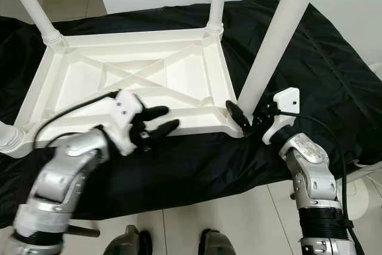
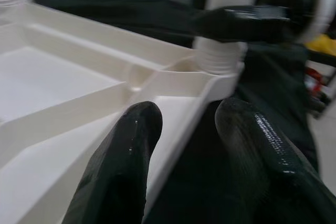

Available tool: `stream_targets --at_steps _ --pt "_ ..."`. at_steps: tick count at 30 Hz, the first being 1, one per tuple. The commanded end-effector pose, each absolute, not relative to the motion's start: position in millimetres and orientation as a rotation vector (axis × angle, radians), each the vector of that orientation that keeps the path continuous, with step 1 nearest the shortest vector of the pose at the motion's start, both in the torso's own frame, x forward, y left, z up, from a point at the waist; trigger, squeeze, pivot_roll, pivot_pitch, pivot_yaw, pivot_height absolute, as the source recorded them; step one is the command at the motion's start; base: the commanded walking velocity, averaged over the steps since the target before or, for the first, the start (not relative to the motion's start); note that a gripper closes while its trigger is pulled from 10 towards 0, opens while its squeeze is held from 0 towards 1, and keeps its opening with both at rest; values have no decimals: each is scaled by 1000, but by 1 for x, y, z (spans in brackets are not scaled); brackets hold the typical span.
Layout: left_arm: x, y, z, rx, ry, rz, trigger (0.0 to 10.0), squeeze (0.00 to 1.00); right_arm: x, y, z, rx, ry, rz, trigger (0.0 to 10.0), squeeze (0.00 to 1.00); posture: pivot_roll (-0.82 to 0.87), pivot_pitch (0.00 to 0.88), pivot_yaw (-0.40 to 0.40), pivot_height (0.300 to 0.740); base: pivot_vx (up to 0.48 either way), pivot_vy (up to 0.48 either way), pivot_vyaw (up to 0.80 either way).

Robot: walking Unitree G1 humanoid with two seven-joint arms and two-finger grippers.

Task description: Building children table

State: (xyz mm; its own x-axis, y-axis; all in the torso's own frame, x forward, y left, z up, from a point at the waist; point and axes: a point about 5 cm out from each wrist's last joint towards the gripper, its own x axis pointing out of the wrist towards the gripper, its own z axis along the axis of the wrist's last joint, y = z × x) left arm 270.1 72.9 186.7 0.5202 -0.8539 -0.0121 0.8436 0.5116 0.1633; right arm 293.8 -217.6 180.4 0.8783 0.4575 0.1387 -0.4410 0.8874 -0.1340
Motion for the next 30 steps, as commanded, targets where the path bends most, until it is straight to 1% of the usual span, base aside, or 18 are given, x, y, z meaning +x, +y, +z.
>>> stream_targets --at_steps 1,3,5,11,13,20,21,22,23,24,25,30 --pt "277 79 187 162 -96 -836 10000 0 296 -224 174 -114 -135 409 10000 0 -81 139 49 740 0 0 0" --pt "275 78 188 166 -112 -844 10000 0 297 -226 173 -126 -133 391 10000 0 -81 139 49 740 0 0 0" --pt "272 74 189 163 -122 -867 10000 0 300 -235 174 -152 -145 339 10000 0 -86 139 54 740 0 0 0" --pt "270 70 191 156 -128 -893 10000 0 304 -238 175 -173 -149 325 10000 0 -88 137 53 740 0 0 0" --pt "269 65 187 150 -89 -925 10000 0 308 -233 174 -192 -155 365 10000 0 -87 136 51 740 0 0 0" --pt "266 57 187 151 -98 -965 10000 0 311 -221 173 -200 -147 453 10000 0 -80 134 46 740 0 0 0" --pt "265 54 187 166 -104 -982 10000 0 313 -219 173 -207 -143 466 5176 0 -75 132 40 740 0 0 0" --pt "265 54 187 166 -104 -982 10000 0 313 -219 173 -207 -143 466 5176 0 -75 132 40 740 0 0 0" --pt "265 52 187 176 -107 -993 10000 0 315 -218 172 -211 -140 473 1686 0 -75 132 39 740 0 0 0" --pt "265 52 187 176 -107 -993 10000 0 315 -218 172 -211 -140 473 1686 0 -75 132 39 740 0 0 0" --pt "265 50 187 187 -107 -1005 10000 0 317 -217 173 -215 -140 476 0 0 -73 131 38 740 0 0 0" --pt "266 47 189 198 -115 -1022 10000 0 319 -217 172 -220 -140 476 0 0 -77 131 39 740 0 0 0"
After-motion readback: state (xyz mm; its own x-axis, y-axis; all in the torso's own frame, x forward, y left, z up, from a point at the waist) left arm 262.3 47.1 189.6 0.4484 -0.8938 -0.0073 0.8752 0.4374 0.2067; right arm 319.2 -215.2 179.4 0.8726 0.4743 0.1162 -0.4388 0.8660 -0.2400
